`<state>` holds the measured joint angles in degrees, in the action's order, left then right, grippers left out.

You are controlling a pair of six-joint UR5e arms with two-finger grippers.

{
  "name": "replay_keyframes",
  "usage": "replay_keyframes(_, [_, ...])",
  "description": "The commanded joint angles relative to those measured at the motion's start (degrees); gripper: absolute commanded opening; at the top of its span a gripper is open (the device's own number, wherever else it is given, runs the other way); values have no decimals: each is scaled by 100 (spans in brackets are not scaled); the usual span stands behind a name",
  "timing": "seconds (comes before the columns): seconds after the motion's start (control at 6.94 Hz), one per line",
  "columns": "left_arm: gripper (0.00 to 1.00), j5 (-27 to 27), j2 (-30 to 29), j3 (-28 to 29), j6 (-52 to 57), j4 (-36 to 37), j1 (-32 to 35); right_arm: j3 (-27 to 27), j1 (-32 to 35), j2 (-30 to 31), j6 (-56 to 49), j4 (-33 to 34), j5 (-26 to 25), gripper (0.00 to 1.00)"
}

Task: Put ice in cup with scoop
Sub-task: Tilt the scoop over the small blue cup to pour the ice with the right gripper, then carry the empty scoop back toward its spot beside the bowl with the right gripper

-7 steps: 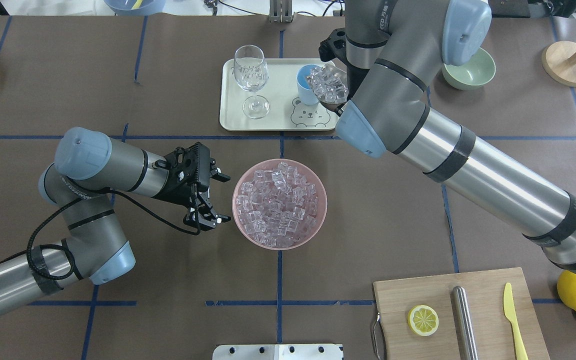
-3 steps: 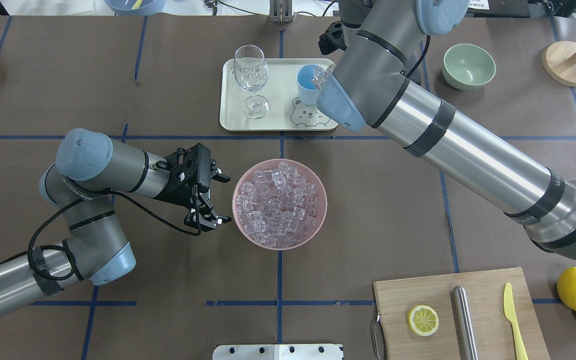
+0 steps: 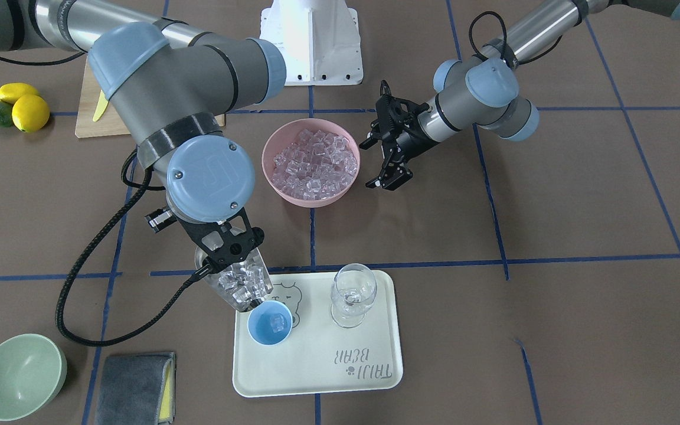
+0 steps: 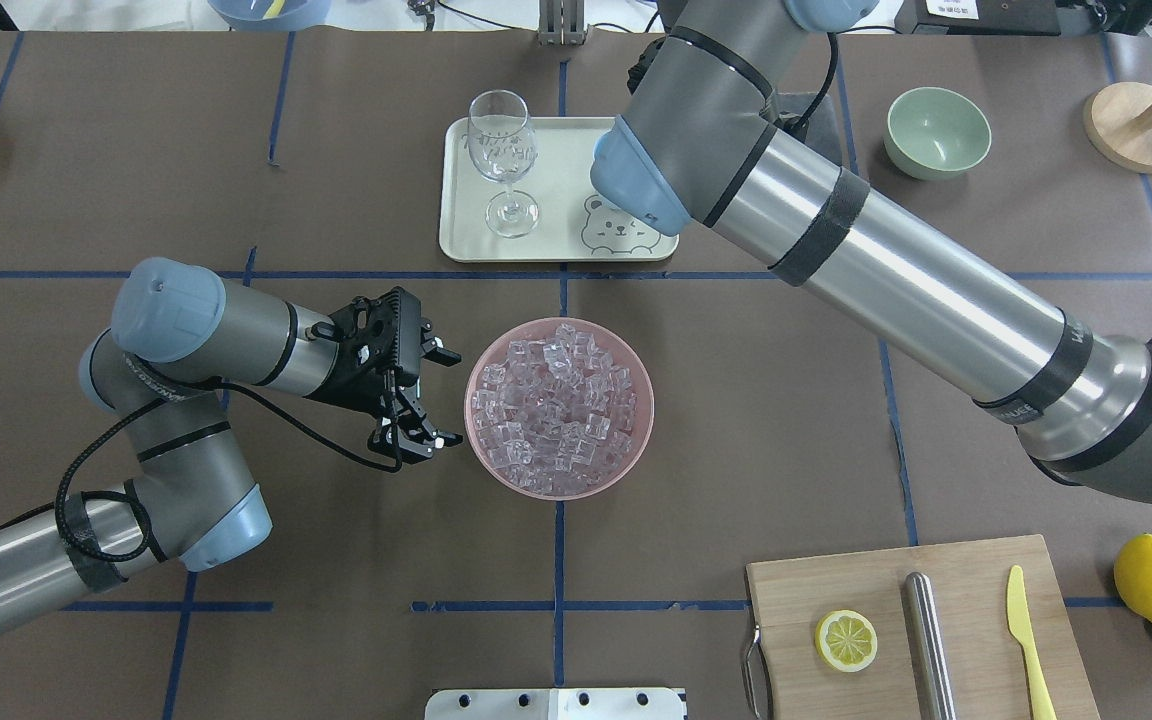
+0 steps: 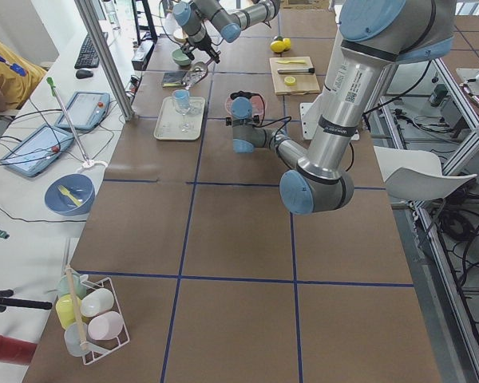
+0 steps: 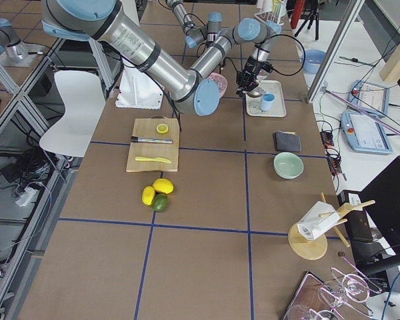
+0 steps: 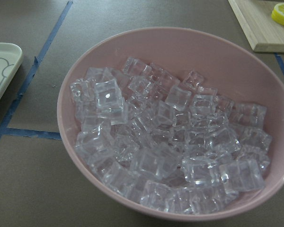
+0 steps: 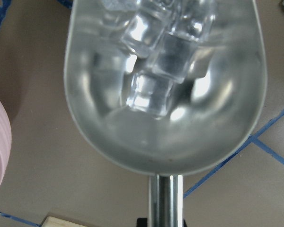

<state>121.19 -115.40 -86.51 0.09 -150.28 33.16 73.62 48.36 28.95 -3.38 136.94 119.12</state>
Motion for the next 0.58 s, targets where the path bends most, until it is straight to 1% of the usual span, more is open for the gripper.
replay_keyframes(0.0, [100, -8, -8, 3, 0, -10, -12, -41, 25, -117, -346, 401, -169, 0])
replay_keyframes(0.43, [100, -8, 0, -6, -17, -36, -12, -85, 42, -188, -558, 596, -310, 0])
